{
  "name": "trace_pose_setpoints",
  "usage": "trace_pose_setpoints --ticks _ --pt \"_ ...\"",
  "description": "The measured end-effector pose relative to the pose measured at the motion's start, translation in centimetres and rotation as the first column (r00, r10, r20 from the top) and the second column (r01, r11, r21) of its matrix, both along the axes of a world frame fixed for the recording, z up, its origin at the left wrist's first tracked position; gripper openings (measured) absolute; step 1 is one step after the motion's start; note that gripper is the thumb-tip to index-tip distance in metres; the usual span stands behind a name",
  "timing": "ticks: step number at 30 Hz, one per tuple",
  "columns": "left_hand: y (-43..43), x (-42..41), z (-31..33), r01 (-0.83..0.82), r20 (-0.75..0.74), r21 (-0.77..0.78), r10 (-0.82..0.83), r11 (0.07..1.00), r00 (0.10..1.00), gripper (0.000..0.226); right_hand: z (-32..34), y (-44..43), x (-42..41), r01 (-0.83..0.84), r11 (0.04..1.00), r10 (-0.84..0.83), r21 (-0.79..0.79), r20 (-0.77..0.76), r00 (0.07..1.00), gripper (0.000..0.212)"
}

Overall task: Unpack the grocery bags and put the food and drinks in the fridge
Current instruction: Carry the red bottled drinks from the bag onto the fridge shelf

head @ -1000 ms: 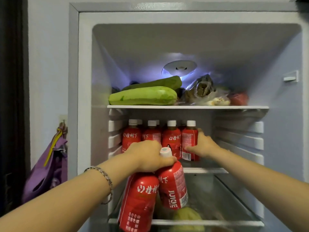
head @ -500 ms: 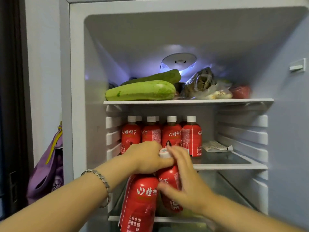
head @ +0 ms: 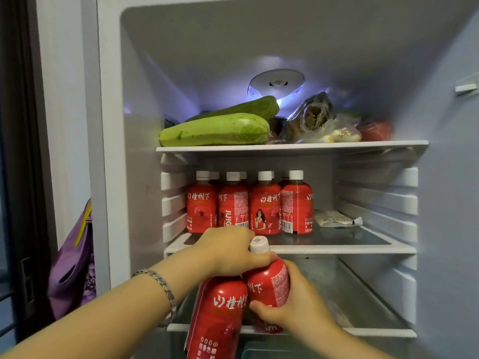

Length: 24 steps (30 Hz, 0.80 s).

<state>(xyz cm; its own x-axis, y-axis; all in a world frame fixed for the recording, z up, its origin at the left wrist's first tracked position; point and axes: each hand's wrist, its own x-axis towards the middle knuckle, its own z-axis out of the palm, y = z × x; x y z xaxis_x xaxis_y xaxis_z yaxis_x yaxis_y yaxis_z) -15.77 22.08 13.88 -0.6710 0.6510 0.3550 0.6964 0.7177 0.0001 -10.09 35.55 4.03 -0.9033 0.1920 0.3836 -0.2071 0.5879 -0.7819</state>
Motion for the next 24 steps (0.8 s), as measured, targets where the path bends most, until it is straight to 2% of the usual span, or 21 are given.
trace_pose_setpoints --ticks 4,8,12,13,16,18,20,21,22,24 --pt "-0.2 -0.1 -1.1 -0.054 -0.025 0.149 0.058 0.987 0.998 0.054 -1.2 0.9 -0.4 0.056 0.998 -0.055 -0.03 0.047 0.997 0.071" --pt "-0.3 -0.3 -2.9 -0.135 -0.244 0.227 0.191 0.964 0.951 0.058 -2.9 1.1 -1.4 0.077 0.997 -0.074 -0.033 0.077 0.994 0.074" --pt "-0.2 -1.7 -5.9 0.015 -0.571 0.334 0.189 0.943 0.798 0.051 -3.3 0.1 -2.3 0.079 0.996 -0.076 -0.029 0.089 0.993 0.075" --pt "-0.3 -2.2 -6.4 0.049 -0.617 0.375 0.21 0.926 0.758 0.05 -3.3 0.0 -2.4 0.077 0.997 -0.075 -0.026 0.092 0.993 0.075" --pt "-0.8 -2.6 -7.5 0.099 -0.643 0.434 0.231 0.895 0.731 0.044 -3.5 0.1 -2.7 0.071 0.997 -0.068 -0.027 0.105 0.992 0.073" --pt "-1.0 -2.4 -8.1 0.104 -0.604 0.499 0.259 0.861 0.754 0.036 -3.6 0.2 -2.9 0.076 0.997 -0.073 -0.027 0.109 0.991 0.074" --pt "-1.1 -1.7 -8.9 0.036 -0.471 0.581 0.3 0.813 0.83 0.023 -3.8 0.1 -3.0 0.092 0.996 -0.089 -0.022 0.1 0.991 0.074" --pt "-1.2 -1.5 -9.5 -0.038 -0.342 0.647 0.334 0.762 0.878 0.018 -3.9 0.1 -3.1 0.101 0.995 -0.098 -0.024 0.095 0.991 0.073" --pt "-1.2 -1.3 -10.1 -0.142 -0.15 0.714 0.348 0.686 0.925 0.024 -3.9 0.0 -3.2 0.114 0.993 -0.11 -0.033 0.09 0.99 0.072" --pt "-1.1 -0.9 -11.5 -0.3 0.184 0.797 0.262 0.524 0.947 0.051 -3.8 0.0 -3.5 0.131 0.99 -0.125 -0.058 0.091 0.988 0.071"
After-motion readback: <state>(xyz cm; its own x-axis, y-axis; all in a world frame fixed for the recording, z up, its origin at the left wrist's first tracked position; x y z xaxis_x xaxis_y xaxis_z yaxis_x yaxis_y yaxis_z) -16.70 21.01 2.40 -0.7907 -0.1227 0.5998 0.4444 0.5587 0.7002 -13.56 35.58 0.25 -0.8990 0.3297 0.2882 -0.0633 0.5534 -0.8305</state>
